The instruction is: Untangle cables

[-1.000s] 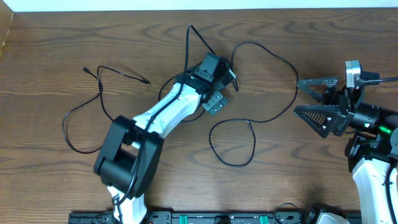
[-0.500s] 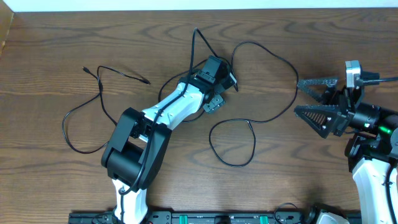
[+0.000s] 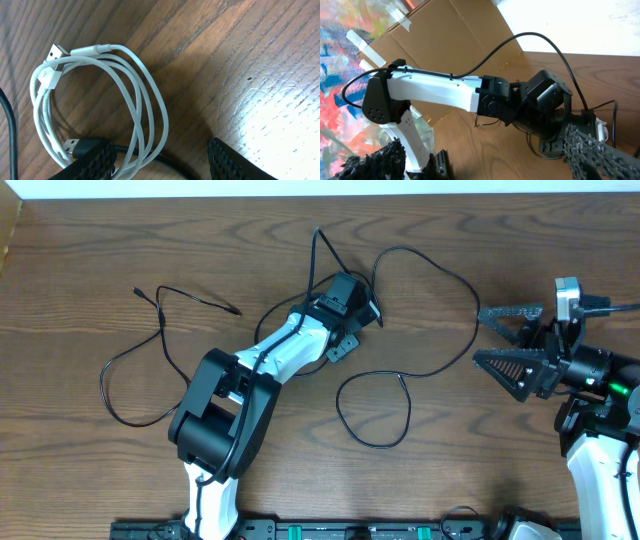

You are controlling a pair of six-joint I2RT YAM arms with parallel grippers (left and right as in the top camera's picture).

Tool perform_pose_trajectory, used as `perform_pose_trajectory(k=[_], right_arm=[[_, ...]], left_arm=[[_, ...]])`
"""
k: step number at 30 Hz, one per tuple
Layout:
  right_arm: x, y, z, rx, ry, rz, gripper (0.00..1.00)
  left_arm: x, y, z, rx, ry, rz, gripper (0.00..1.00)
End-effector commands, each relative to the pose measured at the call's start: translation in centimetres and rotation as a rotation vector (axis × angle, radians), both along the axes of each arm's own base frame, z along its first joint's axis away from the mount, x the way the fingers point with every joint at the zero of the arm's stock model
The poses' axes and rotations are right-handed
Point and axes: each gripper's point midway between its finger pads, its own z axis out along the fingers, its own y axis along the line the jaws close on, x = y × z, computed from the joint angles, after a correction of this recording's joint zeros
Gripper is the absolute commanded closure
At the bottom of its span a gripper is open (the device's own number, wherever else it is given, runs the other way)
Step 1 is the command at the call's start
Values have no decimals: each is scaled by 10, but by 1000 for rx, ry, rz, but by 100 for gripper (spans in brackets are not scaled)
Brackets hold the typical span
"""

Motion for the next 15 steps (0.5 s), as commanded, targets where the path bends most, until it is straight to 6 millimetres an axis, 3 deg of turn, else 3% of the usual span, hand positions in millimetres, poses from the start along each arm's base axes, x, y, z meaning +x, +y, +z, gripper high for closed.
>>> perform_pose_trajectory(k=[1,6,8,10,15], right_arm=[[-1,-1,2,-18,-29,3,1],[-1,-1,2,-18,-28,3,1],[-1,-1,2,-18,-28,3,1],[-1,-1,2,-18,-28,3,1],[-1,-1,2,-18,-28,3,1]], left_arm=[[-5,6,-22,32,46,1,42],[-5,6,-22,32,46,1,77],[-5,6,-22,32,47,1,85],[-5,6,-22,32,46,1,92],[-4,7,-22,35,43,2,92]])
